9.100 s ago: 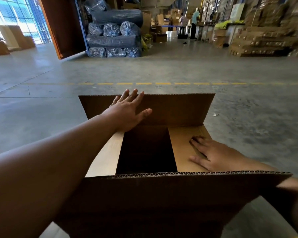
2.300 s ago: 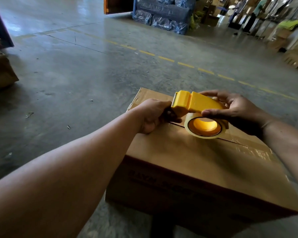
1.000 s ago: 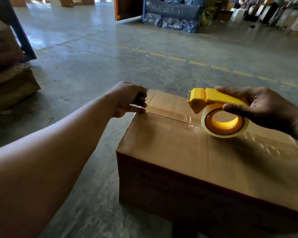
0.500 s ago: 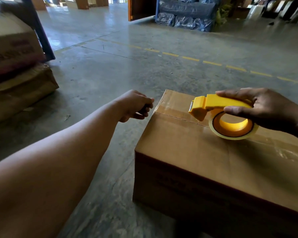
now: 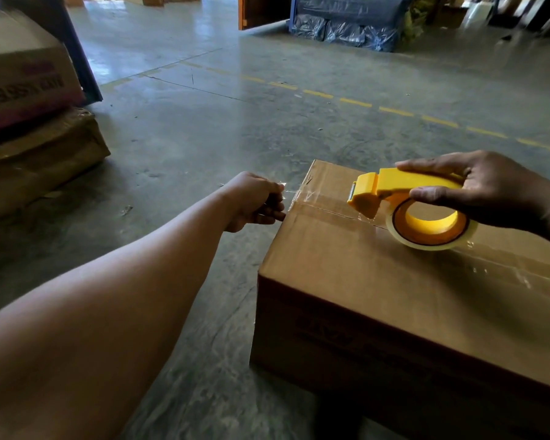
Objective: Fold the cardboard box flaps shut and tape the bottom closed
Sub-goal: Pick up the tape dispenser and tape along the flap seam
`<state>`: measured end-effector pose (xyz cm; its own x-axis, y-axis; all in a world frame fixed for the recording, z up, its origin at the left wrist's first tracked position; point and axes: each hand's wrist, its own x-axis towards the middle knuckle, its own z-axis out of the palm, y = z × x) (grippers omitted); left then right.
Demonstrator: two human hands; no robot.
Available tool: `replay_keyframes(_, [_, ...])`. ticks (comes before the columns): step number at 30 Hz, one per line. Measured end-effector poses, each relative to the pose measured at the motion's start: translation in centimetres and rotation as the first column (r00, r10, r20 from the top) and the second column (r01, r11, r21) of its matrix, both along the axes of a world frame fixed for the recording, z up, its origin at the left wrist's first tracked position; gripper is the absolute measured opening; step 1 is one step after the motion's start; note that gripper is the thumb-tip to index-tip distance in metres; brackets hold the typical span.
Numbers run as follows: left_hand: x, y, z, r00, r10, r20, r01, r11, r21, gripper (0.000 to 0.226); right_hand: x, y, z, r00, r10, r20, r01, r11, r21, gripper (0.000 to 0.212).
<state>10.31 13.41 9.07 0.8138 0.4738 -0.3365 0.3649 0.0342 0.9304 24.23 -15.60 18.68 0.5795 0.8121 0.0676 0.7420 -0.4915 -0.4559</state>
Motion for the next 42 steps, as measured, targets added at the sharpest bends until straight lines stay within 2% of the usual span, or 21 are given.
replay_keyframes(12, [0.2,0.0,-1.9,0.999,-0.026,-0.033,0.025,0.999,-0.043,0.021,-0.2,0.3,0.1,1.000,-0.004,0.027,0.004,1.000,-0.018,0.054])
replay_keyframes(16, [0.0,-0.3,-2.7,0.993,-0.113,-0.041,0.109,0.991,-0.080,0.021,0.2,0.2,-0.1,0.998,0.002,0.064,0.000,1.000,-0.029,0.052])
replay_keyframes(21, [0.1,-1.0,-3.8,0.994,-0.102,0.029,0.104,0.992,-0.066,0.027,0.2,0.3,-0.1,0.997,0.002,0.083,0.001,0.999,-0.040,0.053])
replay_keyframes(23, [0.0,-1.7,-4.1,0.996,-0.073,0.046,0.074,0.997,-0.025,0.028,0.1,0.2,-0.2,0.997,0.006,0.077,-0.003,0.999,-0.034,0.055])
replay_keyframes(25, [-0.4,-2.3,-4.7,0.995,-0.091,-0.043,0.096,0.987,0.127,0.030,0.2,0.2,-0.2,0.997,0.003,0.074,-0.001,0.999,-0.033,0.055])
replay_keyframes(27, [-0.8,-2.6,-5.7,0.966,-0.151,-0.212,0.206,0.941,0.270,0.027,0.3,-0.1,-0.2,0.995,0.013,0.095,-0.009,0.999,-0.041,0.055])
replay_keyframes(28, [-0.8,-2.4,-6.2,0.954,-0.146,-0.264,0.232,0.914,0.334,0.024,0.4,-0.2,-0.1,0.993,0.017,0.113,-0.011,0.999,-0.050,0.056])
replay_keyframes(29, [-0.6,-2.2,-6.4,0.963,-0.090,-0.256,0.193,0.891,0.411,0.022,0.5,-0.4,-0.1,0.991,0.015,0.132,-0.007,0.998,-0.060,0.056])
replay_keyframes(30, [-0.2,-1.9,-6.2,0.983,-0.004,-0.182,0.092,0.872,0.481,0.021,0.5,-0.6,-0.1,0.990,0.011,0.140,-0.002,0.998,-0.067,0.056])
replay_keyframes(32, [0.5,-2.0,-4.0,0.992,0.082,0.094,-0.122,0.817,0.564,0.020,0.6,-1.1,-0.1,0.992,0.008,0.130,0.001,0.998,-0.067,0.058])
replay_keyframes(33, [0.8,-2.5,-2.5,0.982,0.010,0.191,-0.128,0.776,0.618,0.026,0.6,-1.3,-0.1,0.992,0.006,0.123,0.002,0.998,-0.060,0.057])
replay_keyframes(34, [1.0,-3.3,-1.1,0.973,-0.124,0.195,-0.050,0.712,0.701,0.041,0.7,-1.4,-0.1,0.994,0.006,0.111,0.000,0.999,-0.049,0.057])
replay_keyframes(36, [1.0,-6.0,1.3,0.934,-0.358,-0.005,0.202,0.515,0.833,0.086,0.8,-1.7,0.0,0.995,0.011,0.098,-0.008,0.999,-0.034,0.058])
replay_keyframes(37, [0.9,-7.5,2.0,0.910,-0.400,-0.113,0.296,0.435,0.850,0.102,0.7,-1.8,0.0,0.996,0.015,0.093,-0.012,1.000,-0.028,0.058])
replay_keyframes(38, [1.0,-8.6,2.0,0.889,-0.415,-0.193,0.367,0.395,0.842,0.113,0.6,-1.9,0.1,0.996,0.014,0.091,-0.012,0.999,-0.032,0.059])
replay_keyframes(42, [1.3,-9.8,0.8,0.861,-0.421,-0.285,0.465,0.423,0.778,0.126,0.2,-2.2,0.1,0.997,0.009,0.077,-0.006,0.999,-0.032,0.064])
